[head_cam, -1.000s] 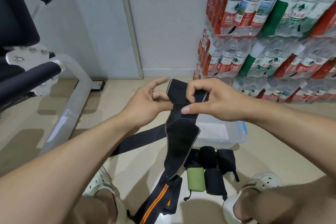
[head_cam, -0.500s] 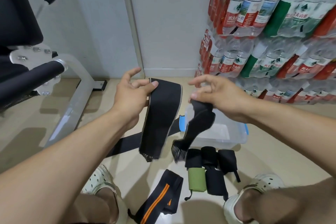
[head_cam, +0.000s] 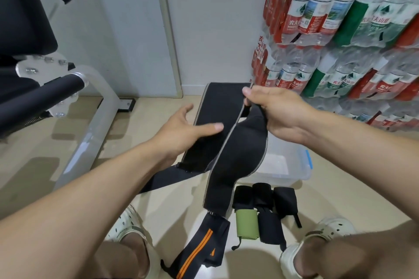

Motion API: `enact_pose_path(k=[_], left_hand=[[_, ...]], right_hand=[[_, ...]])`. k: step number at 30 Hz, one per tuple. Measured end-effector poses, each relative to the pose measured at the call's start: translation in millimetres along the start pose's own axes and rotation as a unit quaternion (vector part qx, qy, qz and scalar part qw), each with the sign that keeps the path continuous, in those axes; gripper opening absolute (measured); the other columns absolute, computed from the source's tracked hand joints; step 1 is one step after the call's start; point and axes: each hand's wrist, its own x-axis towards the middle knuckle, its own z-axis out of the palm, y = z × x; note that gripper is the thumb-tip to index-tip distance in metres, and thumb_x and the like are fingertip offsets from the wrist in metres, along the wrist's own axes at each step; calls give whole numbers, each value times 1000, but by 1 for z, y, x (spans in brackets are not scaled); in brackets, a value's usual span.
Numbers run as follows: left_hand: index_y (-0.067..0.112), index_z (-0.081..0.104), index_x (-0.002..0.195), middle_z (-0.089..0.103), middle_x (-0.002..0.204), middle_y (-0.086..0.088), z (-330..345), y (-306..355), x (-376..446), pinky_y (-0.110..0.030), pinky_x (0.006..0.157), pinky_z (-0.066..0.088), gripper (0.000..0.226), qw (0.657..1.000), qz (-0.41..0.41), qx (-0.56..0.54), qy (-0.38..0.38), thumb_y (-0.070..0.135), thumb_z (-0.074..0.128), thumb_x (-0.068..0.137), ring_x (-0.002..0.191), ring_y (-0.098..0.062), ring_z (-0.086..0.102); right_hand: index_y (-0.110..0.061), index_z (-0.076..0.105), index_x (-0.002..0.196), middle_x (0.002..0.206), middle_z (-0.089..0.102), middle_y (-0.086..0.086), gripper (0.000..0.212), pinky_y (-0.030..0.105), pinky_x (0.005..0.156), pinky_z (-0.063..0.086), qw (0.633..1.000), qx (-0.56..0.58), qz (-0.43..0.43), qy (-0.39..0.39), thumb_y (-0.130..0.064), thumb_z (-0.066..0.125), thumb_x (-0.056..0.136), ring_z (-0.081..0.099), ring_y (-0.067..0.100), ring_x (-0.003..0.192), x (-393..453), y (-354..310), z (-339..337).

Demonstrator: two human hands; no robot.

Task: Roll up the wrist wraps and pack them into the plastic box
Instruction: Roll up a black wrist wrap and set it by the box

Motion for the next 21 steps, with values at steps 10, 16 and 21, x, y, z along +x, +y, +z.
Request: enact_pose_path(k=[10,16,21], left_hand=[[29,53,138,69,101,-16,2,2,1,-28,59,56,48,995,18,-33,91,5,64,97,75,-21,71],[16,75,113,76,108,-14,14,9,-18,-34,90,59,24,997,70,-31,-29,6,71,91,98,-25,73],[16,79,94,79,93,-4,26,9,-25,-31,80,60,20,995,93,17,10,17,87,76,88,-19,75]], right_hand=[[-8,74,94,81,75,2,10,14,70,55,993,-55,-82,59,-6,78,86,72,7,71,2,3,-6],[-21,75,83,78,72,-2,14,17,69,55,974,-154,-151,69,-15,87,79,69,4,68,-9,20,18],[-21,70,83,74,64,-8,19,10,62,47,964,-161,-186,101,-19,88,79,60,-4,61,-6,20,19]])
